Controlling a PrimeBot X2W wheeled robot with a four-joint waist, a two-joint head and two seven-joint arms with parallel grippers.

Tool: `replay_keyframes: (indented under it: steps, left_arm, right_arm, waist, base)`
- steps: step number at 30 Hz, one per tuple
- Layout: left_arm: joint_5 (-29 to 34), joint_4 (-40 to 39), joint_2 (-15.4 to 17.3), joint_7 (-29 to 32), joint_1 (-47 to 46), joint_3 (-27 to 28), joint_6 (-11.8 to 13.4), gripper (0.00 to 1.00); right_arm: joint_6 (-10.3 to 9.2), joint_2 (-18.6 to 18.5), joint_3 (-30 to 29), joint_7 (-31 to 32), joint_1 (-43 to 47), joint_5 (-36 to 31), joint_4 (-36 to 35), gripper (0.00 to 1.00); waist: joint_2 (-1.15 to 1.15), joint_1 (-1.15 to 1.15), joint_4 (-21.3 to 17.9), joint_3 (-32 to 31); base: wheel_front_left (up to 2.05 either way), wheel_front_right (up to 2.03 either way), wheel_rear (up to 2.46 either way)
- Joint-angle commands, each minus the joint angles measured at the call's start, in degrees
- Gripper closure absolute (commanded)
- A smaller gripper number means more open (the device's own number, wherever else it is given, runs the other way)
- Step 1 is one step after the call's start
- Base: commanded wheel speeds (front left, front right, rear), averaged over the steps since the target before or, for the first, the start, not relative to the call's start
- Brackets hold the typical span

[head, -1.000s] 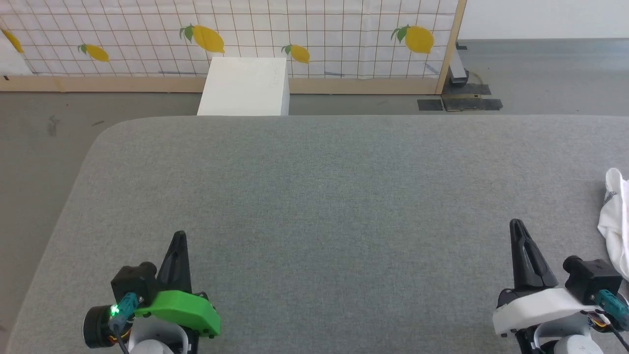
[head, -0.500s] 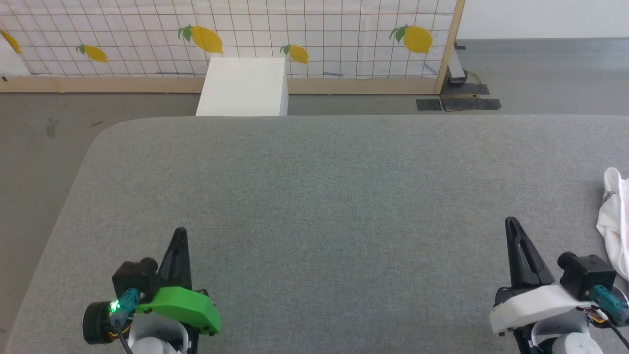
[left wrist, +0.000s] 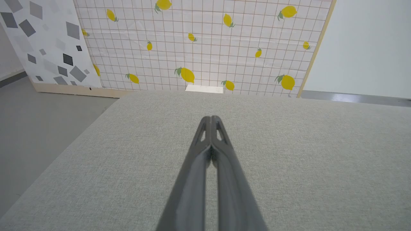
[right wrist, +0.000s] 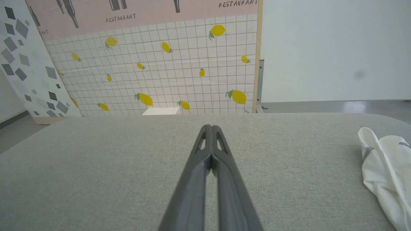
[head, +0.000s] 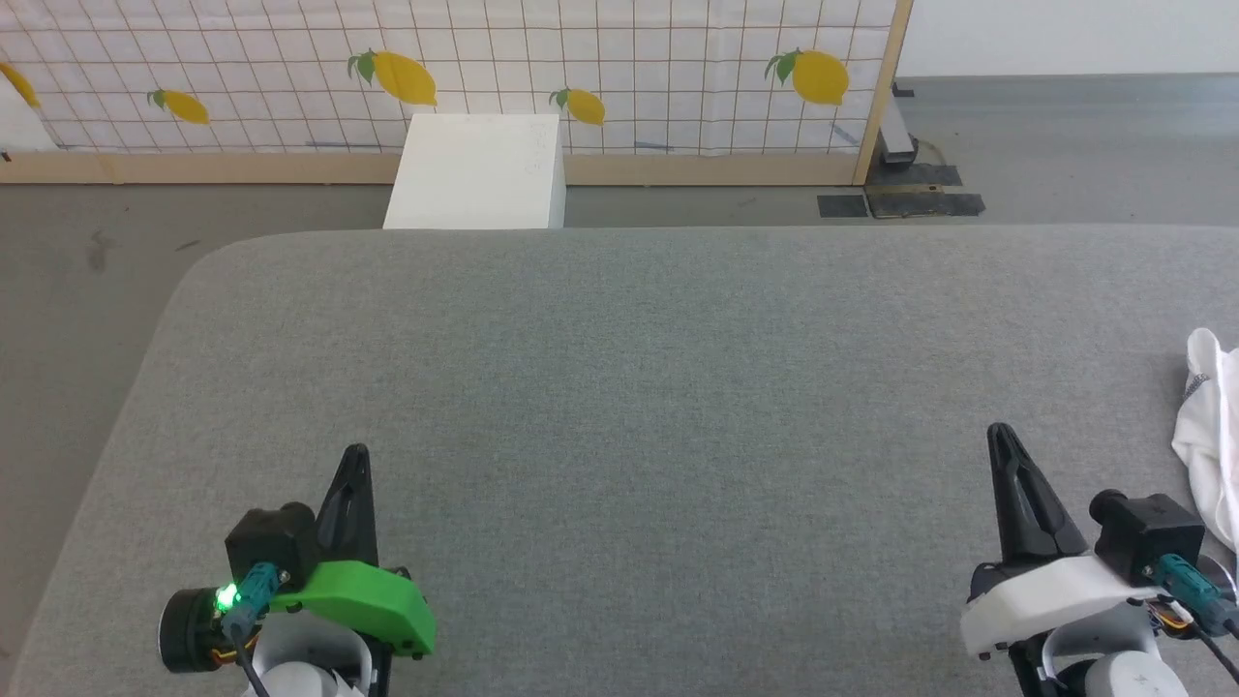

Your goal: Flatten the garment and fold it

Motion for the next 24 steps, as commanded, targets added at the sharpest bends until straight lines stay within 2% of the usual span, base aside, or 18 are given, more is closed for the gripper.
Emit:
replay_keyframes:
  steps: [1,24]
  left_arm:
    - [0.5,-0.5,-0.4,0.3,1.0,0.2,-0.2,1.0]
    - [3.0,-3.1,-0.9,2.9,1.6,0.7,-0.3,1.0]
  right_arm:
    - [-0.03,0.0,0.2,0.3,0.5,-0.6,-0.6,1.0]
    - [-0.04,0.0,1.2,3.0,0.8,-2.5,-2.8,1.0]
  waist:
    - [0.0,0.0,0.0,0.0]
    - [0.0,0.0,-0.3,0.0]
  base:
    - [0.0,0.0,0.0]
    - [0.0,0.0,0.0]
